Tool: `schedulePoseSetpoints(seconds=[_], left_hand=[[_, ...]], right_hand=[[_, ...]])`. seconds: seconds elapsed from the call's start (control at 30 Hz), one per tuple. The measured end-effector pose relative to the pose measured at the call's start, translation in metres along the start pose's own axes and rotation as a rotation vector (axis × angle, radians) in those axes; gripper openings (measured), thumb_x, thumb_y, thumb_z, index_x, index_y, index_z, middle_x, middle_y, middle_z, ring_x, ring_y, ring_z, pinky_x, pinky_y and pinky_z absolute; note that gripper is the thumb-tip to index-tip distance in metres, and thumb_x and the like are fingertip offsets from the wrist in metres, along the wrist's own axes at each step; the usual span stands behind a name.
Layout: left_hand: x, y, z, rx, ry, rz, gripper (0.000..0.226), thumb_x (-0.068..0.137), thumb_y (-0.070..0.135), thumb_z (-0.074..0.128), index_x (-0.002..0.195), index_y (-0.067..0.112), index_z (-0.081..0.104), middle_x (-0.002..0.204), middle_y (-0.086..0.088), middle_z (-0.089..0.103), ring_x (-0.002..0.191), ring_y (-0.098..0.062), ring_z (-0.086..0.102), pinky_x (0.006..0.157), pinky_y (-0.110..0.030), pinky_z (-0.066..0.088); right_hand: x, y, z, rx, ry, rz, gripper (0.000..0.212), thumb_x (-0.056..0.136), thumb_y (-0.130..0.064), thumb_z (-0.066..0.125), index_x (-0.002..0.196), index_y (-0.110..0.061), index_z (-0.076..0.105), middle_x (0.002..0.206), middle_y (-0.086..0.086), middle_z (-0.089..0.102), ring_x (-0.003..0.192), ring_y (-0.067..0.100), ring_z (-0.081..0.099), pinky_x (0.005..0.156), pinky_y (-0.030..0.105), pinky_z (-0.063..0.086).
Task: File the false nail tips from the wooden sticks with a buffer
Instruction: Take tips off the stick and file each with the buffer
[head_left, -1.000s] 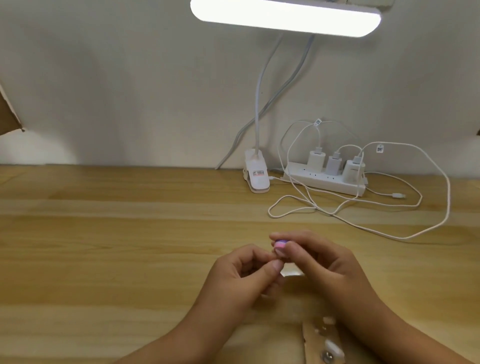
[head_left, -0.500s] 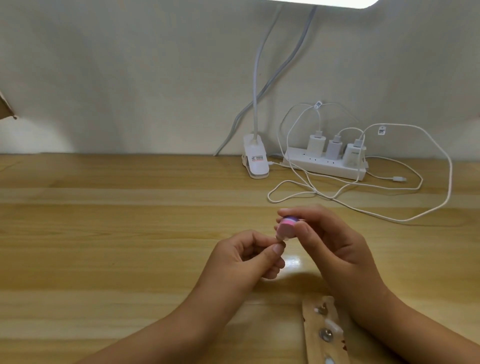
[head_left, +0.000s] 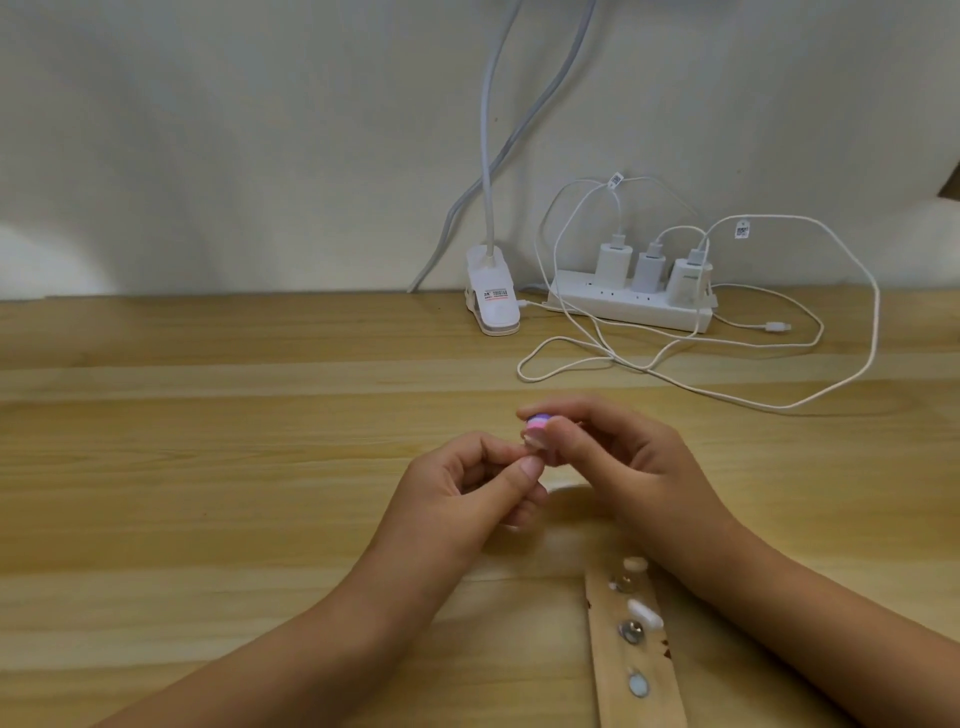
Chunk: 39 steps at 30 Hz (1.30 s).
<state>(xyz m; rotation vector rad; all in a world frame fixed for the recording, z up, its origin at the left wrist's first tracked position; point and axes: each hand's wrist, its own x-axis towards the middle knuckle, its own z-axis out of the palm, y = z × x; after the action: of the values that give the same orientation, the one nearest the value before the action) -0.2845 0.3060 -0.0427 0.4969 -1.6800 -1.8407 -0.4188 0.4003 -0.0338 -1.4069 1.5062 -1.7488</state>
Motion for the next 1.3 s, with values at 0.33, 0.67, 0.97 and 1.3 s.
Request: schedulePoseSetpoints(seconds=[0.33, 0.67, 0.97, 1.3], left_hand=[[-0.0006, 0.0001, -0.0009, -0.007, 0.008, -0.011, 0.008, 0.082, 0.017, 0.068, 0.086, 0.011, 0.071, 0.066, -0.001, 0.069, 0.062, -0.008, 0.063, 0.060, -0.016, 0.050], [0.0002, -0.0006, -0.0011, -0.032, 0.014, -0.001, 0.015, 0.073, 0.027, 0.069, 0.082, 0.015, 0.071, 0.065, 0.000, 0.068, 0.061, -0.007, 0.062, 0.060, -0.016, 0.049], [-0.0004, -0.0010, -0.0012, -0.048, 0.010, 0.014, 0.006, 0.072, 0.028, 0.069, 0.074, 0.025, 0.073, 0.066, -0.001, 0.069, 0.062, -0.007, 0.063, 0.061, -0.016, 0.049], [0.0007, -0.0004, -0.0018, -0.046, 0.014, 0.018, 0.010, 0.086, 0.011, 0.067, 0.080, 0.018, 0.071, 0.066, -0.001, 0.069, 0.061, -0.007, 0.062, 0.061, -0.015, 0.049]], right_hand=[[-0.0005, 0.0019, 0.0003, -0.028, 0.027, -0.051, 0.023, 0.090, -0.035, 0.067, 0.106, -0.019, 0.070, 0.098, 0.003, 0.072, 0.097, 0.016, 0.070, 0.086, 0.024, 0.053], [0.0001, 0.0031, 0.0003, -0.102, 0.027, -0.103, 0.020, 0.092, -0.033, 0.066, 0.107, -0.020, 0.070, 0.101, 0.001, 0.070, 0.098, 0.017, 0.069, 0.086, 0.024, 0.053], [0.0005, 0.0042, 0.0008, -0.068, 0.008, -0.056, 0.021, 0.092, -0.036, 0.065, 0.106, -0.021, 0.070, 0.099, -0.001, 0.072, 0.097, 0.014, 0.070, 0.084, 0.025, 0.052], [0.0011, 0.0041, -0.0009, -0.099, 0.011, -0.063, 0.021, 0.092, -0.035, 0.066, 0.107, -0.021, 0.071, 0.101, -0.001, 0.071, 0.098, 0.016, 0.069, 0.086, 0.025, 0.052]])
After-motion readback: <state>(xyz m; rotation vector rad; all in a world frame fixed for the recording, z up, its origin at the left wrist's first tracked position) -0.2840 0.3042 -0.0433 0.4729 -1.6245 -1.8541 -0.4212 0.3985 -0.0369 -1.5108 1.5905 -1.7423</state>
